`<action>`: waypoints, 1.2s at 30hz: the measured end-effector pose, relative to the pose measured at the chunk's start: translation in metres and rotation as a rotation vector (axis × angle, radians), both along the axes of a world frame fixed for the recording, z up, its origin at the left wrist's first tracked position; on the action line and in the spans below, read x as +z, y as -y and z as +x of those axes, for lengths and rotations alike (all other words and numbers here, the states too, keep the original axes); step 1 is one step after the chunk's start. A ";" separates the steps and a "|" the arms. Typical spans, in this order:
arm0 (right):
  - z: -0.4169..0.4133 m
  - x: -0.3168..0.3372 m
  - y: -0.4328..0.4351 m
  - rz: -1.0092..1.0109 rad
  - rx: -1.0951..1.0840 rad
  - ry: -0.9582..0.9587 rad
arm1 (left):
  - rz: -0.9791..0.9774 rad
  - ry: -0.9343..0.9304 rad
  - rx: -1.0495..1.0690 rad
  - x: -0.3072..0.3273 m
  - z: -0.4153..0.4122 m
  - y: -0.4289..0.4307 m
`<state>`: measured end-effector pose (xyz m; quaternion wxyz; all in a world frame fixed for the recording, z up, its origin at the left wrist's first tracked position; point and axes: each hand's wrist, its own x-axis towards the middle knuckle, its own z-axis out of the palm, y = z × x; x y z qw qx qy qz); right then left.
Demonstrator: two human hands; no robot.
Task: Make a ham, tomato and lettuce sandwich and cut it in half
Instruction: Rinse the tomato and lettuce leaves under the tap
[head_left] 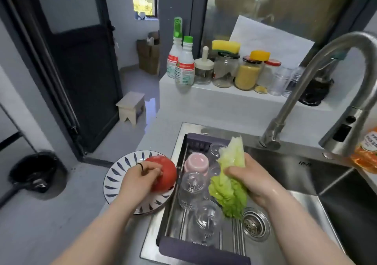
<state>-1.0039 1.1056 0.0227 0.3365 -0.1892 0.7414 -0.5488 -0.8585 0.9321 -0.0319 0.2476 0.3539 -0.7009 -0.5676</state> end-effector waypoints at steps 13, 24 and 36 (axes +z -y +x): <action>0.124 -0.049 0.192 0.243 0.079 -0.351 | 0.191 0.209 0.077 -0.030 0.054 0.102; 0.153 -0.073 0.211 0.598 0.262 -0.743 | 0.323 0.254 -0.072 -0.043 0.059 0.112; 0.113 -0.058 0.127 0.386 -0.235 -0.648 | 0.384 0.287 -0.123 -0.035 0.063 0.114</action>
